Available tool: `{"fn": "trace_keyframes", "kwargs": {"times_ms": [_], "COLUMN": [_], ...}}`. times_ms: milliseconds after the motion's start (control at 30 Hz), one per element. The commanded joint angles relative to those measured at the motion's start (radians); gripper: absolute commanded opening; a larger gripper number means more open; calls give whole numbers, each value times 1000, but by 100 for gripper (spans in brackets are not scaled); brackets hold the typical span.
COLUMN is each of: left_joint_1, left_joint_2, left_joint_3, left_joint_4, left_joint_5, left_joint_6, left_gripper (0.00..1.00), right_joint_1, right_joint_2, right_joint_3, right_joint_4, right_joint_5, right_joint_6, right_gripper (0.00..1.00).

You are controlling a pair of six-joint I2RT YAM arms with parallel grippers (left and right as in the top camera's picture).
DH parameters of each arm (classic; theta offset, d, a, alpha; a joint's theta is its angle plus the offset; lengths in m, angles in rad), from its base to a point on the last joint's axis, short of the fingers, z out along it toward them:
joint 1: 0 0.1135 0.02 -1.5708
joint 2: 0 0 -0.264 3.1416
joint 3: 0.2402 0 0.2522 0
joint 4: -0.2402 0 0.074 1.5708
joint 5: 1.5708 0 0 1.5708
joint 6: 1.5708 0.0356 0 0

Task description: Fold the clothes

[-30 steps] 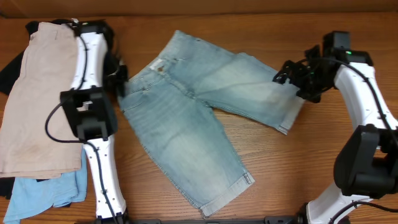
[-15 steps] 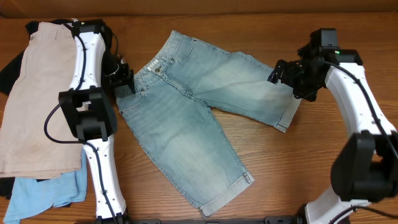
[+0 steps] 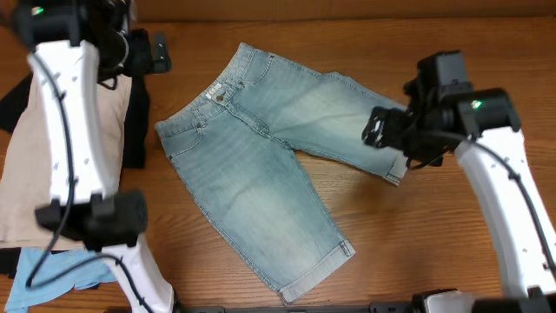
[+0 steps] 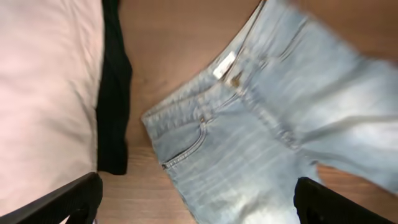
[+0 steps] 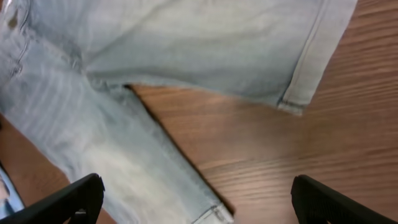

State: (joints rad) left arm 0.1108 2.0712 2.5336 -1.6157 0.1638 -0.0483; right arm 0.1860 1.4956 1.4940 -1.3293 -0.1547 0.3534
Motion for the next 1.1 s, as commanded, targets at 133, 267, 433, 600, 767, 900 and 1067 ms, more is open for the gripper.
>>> {"fn": "trace_keyframes", "kwargs": {"times_ms": [133, 267, 433, 600, 767, 900, 1067], "left_joint_1": [-6, -6, -6, -7, -7, -8, -7], "left_joint_2": [-159, -175, -173, -173, -172, -169, -167], "left_joint_3": [13, 13, 12, 12, 12, 12, 12], "left_joint_4": [31, 35, 23, 32, 30, 30, 27], "left_joint_5": [13, 13, 13, 14, 14, 22, 21], "left_joint_6": [26, 36, 53, 52, 52, 52, 52], "left_gripper": [100, 100, 100, 100, 100, 100, 100], "right_joint_1": [226, 299, 324, 324, 325, 325, 324], "right_joint_2": [-83, -72, -38, -25, -25, -25, -25], "right_joint_3": [-224, -388, -518, -595, -662, -727, -795], "right_joint_4": [133, 295, 333, 346, 406, 459, 505], "right_joint_5": [72, 70, -2, -26, -114, -166, -166], "right_joint_6": [-10, -93, -71, 0, -1, 0, 19], "right_gripper": [100, 84, 74, 75, 75, 75, 75]}}
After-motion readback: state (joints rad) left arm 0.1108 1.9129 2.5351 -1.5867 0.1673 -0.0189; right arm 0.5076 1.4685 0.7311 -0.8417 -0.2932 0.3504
